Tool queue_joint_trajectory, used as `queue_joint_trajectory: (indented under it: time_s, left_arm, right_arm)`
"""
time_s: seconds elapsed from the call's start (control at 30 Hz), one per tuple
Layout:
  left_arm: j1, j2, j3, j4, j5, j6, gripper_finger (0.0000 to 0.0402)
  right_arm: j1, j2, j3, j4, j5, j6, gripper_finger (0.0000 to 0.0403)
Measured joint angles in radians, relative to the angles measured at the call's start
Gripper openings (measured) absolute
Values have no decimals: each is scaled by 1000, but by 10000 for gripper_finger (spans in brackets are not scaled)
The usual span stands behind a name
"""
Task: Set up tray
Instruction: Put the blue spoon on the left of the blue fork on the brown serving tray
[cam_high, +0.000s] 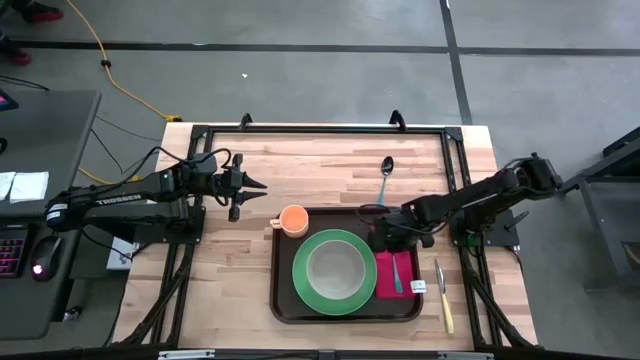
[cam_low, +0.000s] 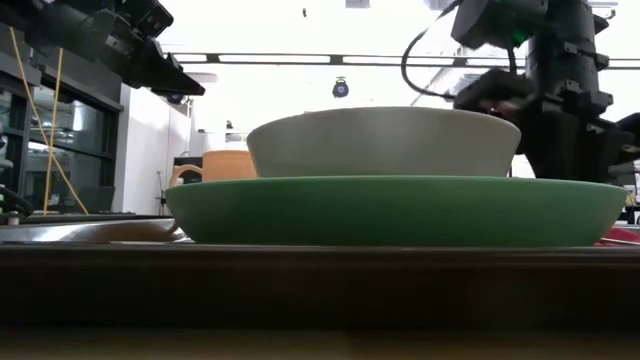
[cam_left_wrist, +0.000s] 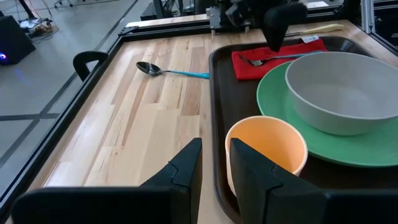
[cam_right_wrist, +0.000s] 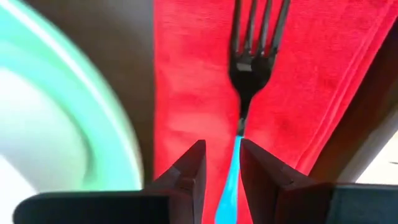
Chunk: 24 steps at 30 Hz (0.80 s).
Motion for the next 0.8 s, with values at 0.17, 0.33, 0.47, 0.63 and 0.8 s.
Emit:
queue_joint_trajectory:
  time_s: [0.17,0.33,0.47,0.63,0.8]
  left_arm:
    - [0,0,0,0,0,0,113]
    - [0,0,0,0,0,0,113]
    - [0,0,0,0,3,0,113]
    - [0,0,0,-1,10,0,113]
    - [0,0,0,-2,10,0,113]
  right_arm:
    - [-3,-69,0,-1,54,2,74]
    - [-34,-134,0,-4,124,-6,74]
    - [-71,-175,0,-4,174,-51,74]
    - [-121,-206,0,-5,194,-109,74]
    - [-173,-212,0,-5,215,-167,74]
